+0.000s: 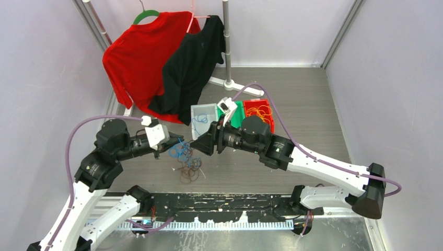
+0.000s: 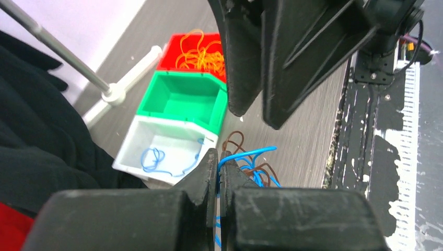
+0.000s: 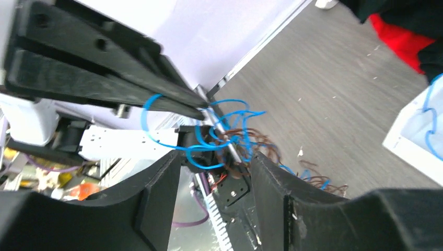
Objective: Untangle the cables
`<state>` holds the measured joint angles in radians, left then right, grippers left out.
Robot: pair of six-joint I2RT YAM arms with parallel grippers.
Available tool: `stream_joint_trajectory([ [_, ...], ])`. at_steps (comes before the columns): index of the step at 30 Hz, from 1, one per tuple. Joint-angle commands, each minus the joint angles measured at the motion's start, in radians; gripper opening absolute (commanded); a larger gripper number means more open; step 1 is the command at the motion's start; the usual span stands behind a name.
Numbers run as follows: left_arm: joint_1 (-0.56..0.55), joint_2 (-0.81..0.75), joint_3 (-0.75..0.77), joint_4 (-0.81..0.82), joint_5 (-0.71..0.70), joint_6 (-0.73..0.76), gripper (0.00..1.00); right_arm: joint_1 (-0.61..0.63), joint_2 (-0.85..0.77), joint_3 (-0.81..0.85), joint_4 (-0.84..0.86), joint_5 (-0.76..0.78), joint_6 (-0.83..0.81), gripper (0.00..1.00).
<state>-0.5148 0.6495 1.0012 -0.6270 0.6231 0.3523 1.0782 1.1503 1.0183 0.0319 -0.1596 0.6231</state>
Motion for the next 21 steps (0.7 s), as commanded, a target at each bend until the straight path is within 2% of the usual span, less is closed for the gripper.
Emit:
stream_joint_trajectory([
  [1,0.003,0.008,0.088,-0.018,0.074,0.030,0.00,0.003,-0.034,0.000,0.041,0.148,-0.047,0.58],
  [8,0.004,0.013,0.104,-0.045,0.103,0.043,0.00,0.005,0.095,0.103,0.038,0.045,-0.044,0.63],
  [21,0.004,0.040,0.128,-0.030,0.105,0.053,0.00,0.042,0.217,0.102,0.182,-0.089,0.025,0.71],
])
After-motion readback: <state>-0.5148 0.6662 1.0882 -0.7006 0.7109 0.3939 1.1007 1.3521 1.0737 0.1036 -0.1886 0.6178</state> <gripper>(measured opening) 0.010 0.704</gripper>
